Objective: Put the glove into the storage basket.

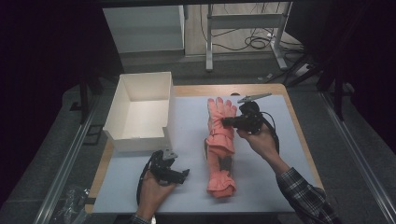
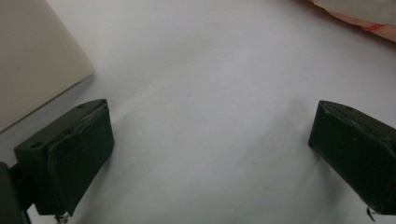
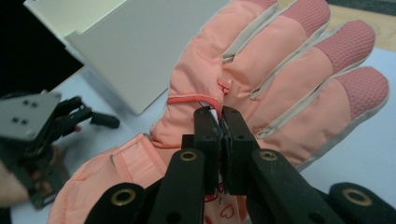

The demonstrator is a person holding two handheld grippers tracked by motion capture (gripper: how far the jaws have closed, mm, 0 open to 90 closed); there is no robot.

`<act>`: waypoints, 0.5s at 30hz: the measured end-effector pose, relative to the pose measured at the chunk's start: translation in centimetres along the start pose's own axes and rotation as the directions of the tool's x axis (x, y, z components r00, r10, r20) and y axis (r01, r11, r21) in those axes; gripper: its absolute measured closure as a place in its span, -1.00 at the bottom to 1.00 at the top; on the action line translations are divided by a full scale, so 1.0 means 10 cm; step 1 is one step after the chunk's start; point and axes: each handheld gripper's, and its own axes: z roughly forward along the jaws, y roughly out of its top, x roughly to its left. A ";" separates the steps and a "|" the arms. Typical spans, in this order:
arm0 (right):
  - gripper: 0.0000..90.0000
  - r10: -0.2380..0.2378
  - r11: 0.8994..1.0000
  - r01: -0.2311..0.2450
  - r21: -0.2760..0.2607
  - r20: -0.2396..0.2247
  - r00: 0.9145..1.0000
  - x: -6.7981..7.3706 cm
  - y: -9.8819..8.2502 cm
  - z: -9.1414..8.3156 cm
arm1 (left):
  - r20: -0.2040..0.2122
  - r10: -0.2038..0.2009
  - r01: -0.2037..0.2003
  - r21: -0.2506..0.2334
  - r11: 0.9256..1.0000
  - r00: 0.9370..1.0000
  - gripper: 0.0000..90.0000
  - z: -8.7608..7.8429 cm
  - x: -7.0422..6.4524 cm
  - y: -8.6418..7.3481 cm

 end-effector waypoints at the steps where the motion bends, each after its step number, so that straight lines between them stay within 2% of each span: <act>1: 0.91 0.000 1.000 0.000 0.003 -0.005 1.000 0.02 -0.03 -0.02 | 0.000 0.000 0.000 0.000 1.000 1.000 -1.00 0.00 0.00 0.00; 10: 0.90 -0.014 1.000 0.014 0.016 -0.032 0.999 0.23 -0.24 -0.18 | -0.001 -0.003 0.003 -0.001 1.000 1.000 -1.00 0.00 0.00 0.00; 15: 0.90 -0.025 0.999 0.026 0.032 -0.046 0.999 0.40 -0.43 -0.24 | 0.003 -0.005 0.005 0.001 1.000 1.000 -1.00 0.00 0.00 0.00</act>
